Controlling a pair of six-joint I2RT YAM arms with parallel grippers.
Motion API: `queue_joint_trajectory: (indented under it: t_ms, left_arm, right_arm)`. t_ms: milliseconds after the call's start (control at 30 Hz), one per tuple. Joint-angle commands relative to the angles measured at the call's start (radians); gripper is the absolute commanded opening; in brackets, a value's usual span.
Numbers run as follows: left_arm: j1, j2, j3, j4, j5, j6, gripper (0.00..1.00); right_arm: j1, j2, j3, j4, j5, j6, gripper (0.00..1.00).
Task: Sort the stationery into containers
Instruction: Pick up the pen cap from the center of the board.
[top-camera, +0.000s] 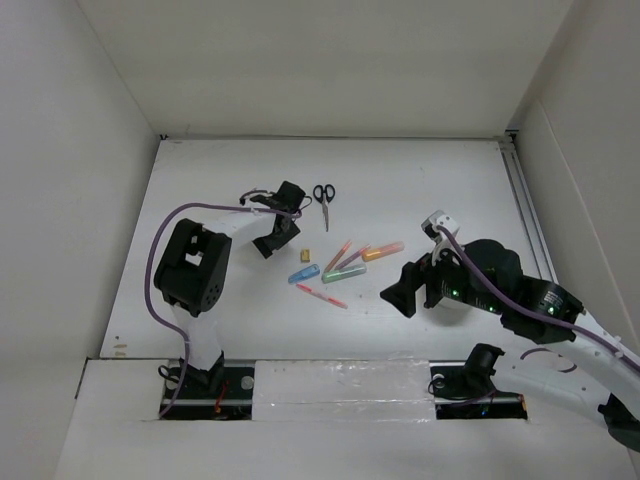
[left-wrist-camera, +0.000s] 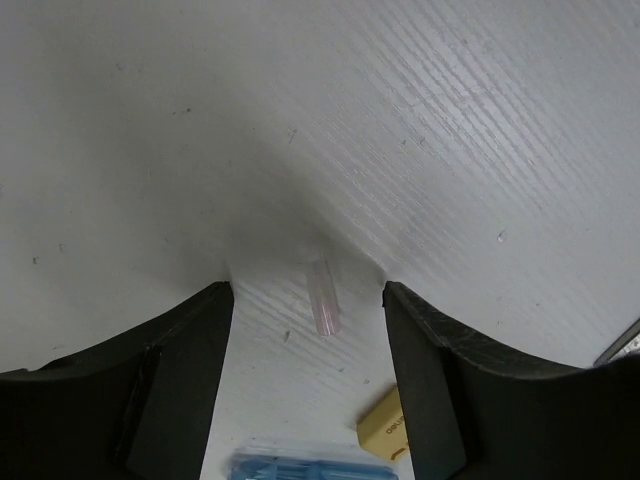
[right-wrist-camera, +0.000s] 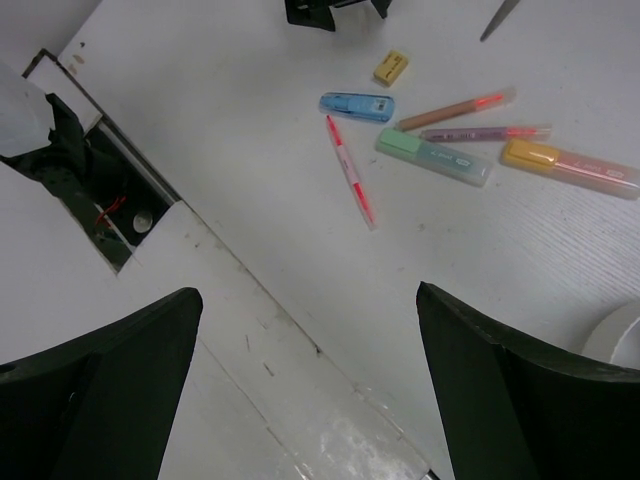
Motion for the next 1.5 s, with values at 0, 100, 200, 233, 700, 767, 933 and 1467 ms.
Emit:
queue_joint_trajectory:
  t_ms: [0,100,200,233,700,767,933,1467]
  left_arm:
    - [-0.001,0.009,-0.006,-0.017,-0.012,-0.027,0.57]
    - [-0.001,0.03,-0.006,-0.017,-0.003,-0.037,0.45]
    - [-0.001,0.041,-0.006,-0.017,0.006,-0.037,0.39]
    - [-0.001,0.041,-0.006,-0.017,0.006,-0.037,0.39]
    - [-0.001,0.099,0.03,-0.097,0.006,-0.007,0.35]
    - [-0.001,0.108,0.03,-0.097,0.029,0.003,0.35]
    - [-0.001,0.142,0.039,-0.097,0.063,0.025,0.34]
    - [-0.001,0.167,0.048,-0.085,0.089,0.075,0.0]
  right_arm:
    - [0.01,-0.008,0.004,0.049,-0.006,0.007,0.94]
    - [0.01,-0.008,0.004,0.049,-0.006,0.007,0.94]
    - [0.01,-0.008,0.004,0.058,-0.006,-0.002,0.94]
    - [0.01,-0.008,0.004,0.058,-0.006,-0.002,0.94]
    - [0.01,-0.037,0.004,0.067,-0.016,-0.011,0.94]
    - [0.01,-0.037,0.004,0.067,-0.016,-0.011,0.94]
    - [0.01,-0.037,0.013,0.067,-0.025,-0.02,0.94]
    - [0.01,-0.037,0.004,0.104,-0.075,-0.031,0.93]
